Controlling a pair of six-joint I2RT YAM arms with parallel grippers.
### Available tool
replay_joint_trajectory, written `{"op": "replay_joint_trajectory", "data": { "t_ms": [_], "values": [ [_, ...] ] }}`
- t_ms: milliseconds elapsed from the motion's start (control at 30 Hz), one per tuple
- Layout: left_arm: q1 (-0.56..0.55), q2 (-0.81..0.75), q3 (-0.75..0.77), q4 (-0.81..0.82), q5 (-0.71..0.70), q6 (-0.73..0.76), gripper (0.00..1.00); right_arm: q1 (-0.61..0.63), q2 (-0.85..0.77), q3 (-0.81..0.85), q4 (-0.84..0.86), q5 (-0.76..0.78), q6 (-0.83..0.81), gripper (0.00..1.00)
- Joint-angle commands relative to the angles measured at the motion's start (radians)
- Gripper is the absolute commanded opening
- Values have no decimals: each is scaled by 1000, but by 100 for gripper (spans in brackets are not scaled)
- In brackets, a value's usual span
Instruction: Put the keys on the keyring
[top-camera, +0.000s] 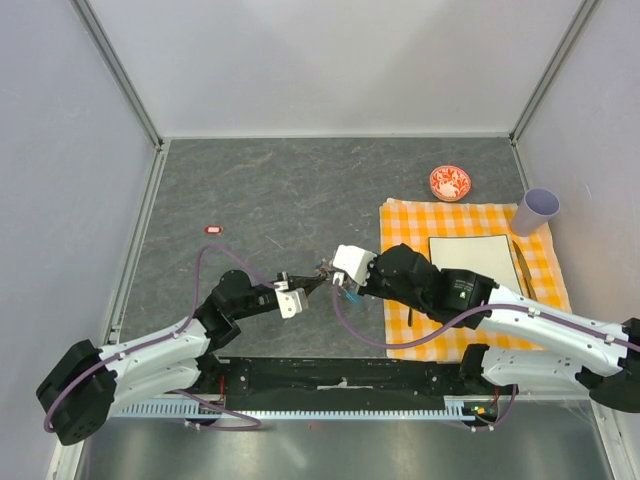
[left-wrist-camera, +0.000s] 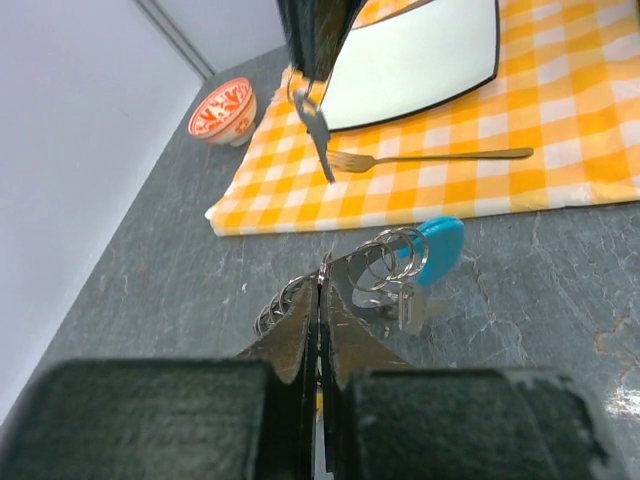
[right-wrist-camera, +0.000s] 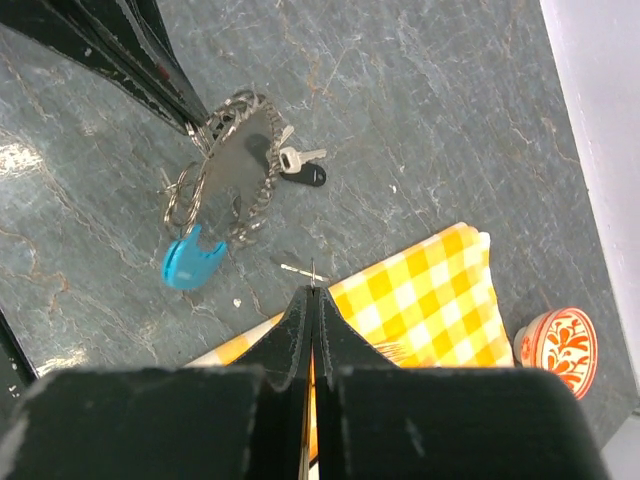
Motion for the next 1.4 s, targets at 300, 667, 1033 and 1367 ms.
{"op": "replay_joint_trajectory", "data": {
  "t_ms": [300,667,1033,1367],
  "values": [
    [-60,34,65,52,1,94,2,0,31,-16,45,-152,-52,0],
    [-73,54,83,52,-17,59,2,0,70,-23,74,-175,-40,0],
    [-77,71,88,68,-7,45,2,1,69,-19,91,-226,-45,0],
    [-83,77,91,78,-2,33,2,4,80,-27,93,-217,-46,0]
  ]
}}
